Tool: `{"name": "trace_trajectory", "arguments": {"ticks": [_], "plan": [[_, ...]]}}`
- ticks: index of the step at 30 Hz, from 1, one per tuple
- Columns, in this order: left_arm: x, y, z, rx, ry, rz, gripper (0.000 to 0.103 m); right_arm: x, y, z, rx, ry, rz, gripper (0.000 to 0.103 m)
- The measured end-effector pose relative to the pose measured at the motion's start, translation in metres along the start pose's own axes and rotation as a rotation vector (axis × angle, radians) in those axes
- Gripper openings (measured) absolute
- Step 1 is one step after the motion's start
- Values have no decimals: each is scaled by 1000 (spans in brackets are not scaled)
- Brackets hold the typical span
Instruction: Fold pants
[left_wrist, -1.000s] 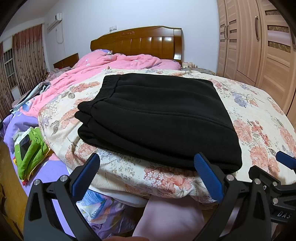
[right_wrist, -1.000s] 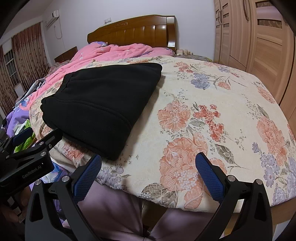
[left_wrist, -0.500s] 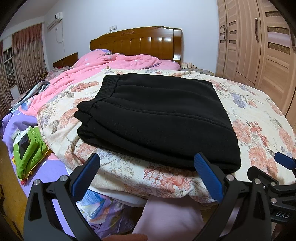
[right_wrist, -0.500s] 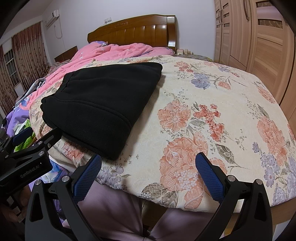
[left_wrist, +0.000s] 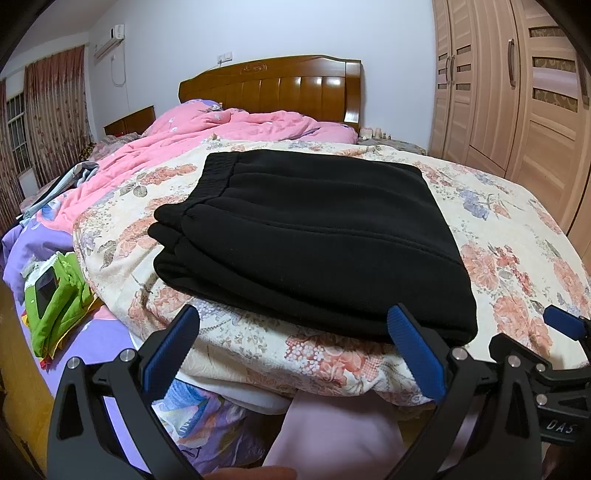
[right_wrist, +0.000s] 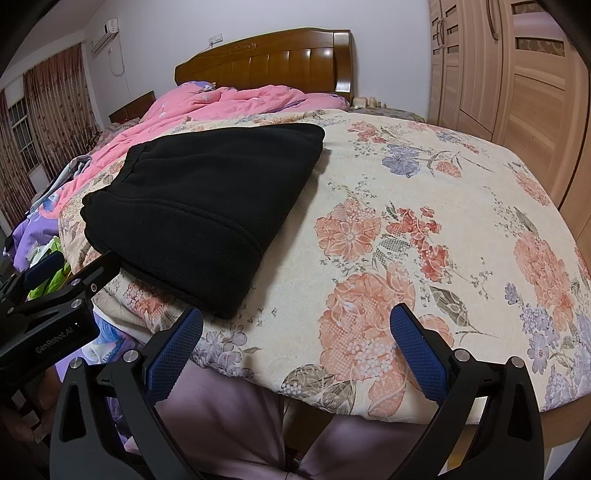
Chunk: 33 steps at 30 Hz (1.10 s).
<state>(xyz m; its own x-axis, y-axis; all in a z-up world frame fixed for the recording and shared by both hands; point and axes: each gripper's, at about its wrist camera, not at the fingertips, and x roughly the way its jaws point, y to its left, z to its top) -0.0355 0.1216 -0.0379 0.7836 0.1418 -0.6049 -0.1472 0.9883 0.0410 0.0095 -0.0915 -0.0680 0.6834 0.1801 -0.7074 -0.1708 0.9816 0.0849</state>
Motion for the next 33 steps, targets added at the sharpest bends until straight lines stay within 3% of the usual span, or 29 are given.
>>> {"name": "trace_trajectory", "arguments": {"ticks": [27,33], "plan": [[0,-1,0,4,-3,-9,102,1,0,0,-2,3,1,98],[7,2,-1,-10,29,-23,102,2,0,0,-1,5,2,98]]}}
